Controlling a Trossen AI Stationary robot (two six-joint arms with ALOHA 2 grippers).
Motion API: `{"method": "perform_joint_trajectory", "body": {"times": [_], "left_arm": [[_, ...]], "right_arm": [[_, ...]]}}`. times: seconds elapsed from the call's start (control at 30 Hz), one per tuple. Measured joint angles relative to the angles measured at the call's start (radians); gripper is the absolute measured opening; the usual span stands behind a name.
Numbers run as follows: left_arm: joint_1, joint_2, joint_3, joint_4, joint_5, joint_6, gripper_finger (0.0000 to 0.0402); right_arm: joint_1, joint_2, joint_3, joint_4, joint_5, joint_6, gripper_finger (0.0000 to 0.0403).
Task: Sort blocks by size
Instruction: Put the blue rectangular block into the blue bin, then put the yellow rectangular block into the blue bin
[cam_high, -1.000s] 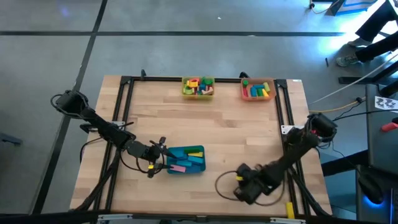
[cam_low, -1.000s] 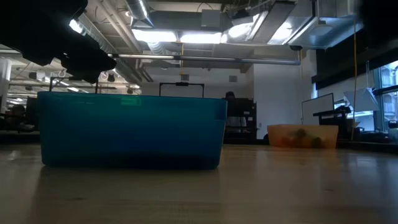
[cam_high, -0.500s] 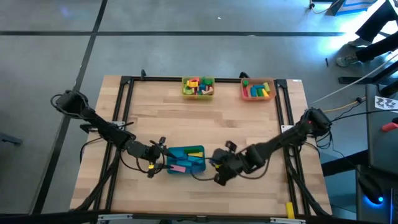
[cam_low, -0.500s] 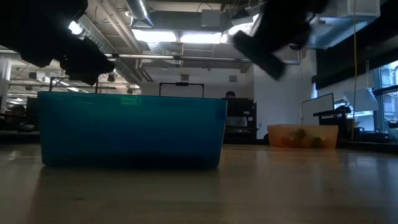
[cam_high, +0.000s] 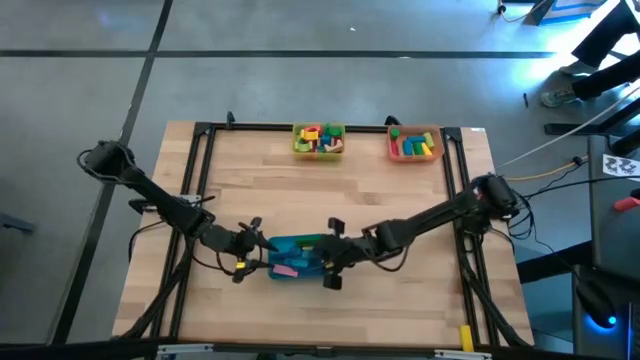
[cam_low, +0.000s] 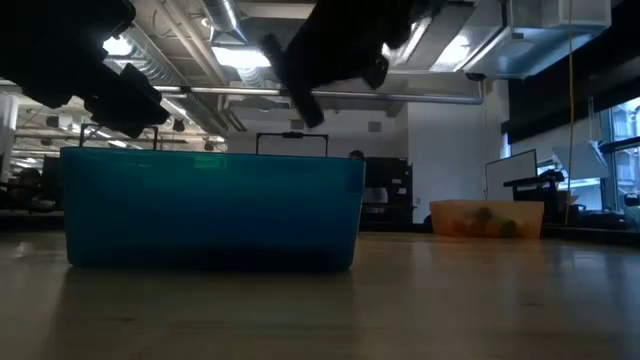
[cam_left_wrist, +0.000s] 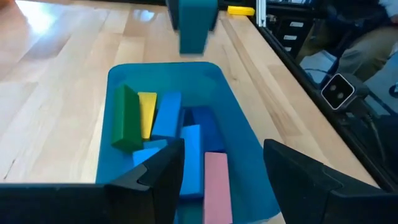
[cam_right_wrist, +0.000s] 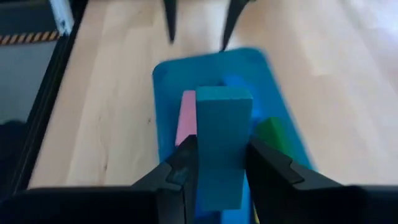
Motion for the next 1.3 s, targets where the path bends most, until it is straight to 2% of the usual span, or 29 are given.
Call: {"method": "perform_joint_trajectory", "body": {"times": [0.2,0.47,0.57,0.8,0.93,1.07,1.3], "left_arm": [[0.000,0.000,0.000,-0.010,0.000,-0.003,0.0202],[0.000,0.000,0.000,-0.007,-0.007,-0.002,0.0202],[0.000,0.000,0.000,-0.005,-0.007,-0.002,0.0202],[0.000,0.000,0.000,-0.003,-0.008,-0.010,0.0202],[0.000,0.000,0.000,-0.001,-0.008,-0.010,0.0202],[0.000,0.000,0.000,0.003,-0.008,-0.017,0.0202],[0.000,0.000,0.000,0.008,-0.008,-0.030,0.0202]], "right_arm": [[-0.005,0.071,-0.002,-0.019,-0.045,-0.006,0.0111],[-0.006,0.089,-0.002,-0.041,-0.043,-0.010,0.0121],[-0.006,0.089,-0.002,-0.025,-0.038,-0.003,0.0146],[-0.006,0.085,-0.001,-0.021,-0.042,-0.009,0.0233],[-0.004,0.046,-0.001,-0.038,-0.042,-0.010,0.0262],[-0.004,-0.006,-0.001,-0.113,-0.042,0.006,0.0267],[-0.004,-0.034,-0.001,-0.249,-0.043,0.027,0.0244]]}}
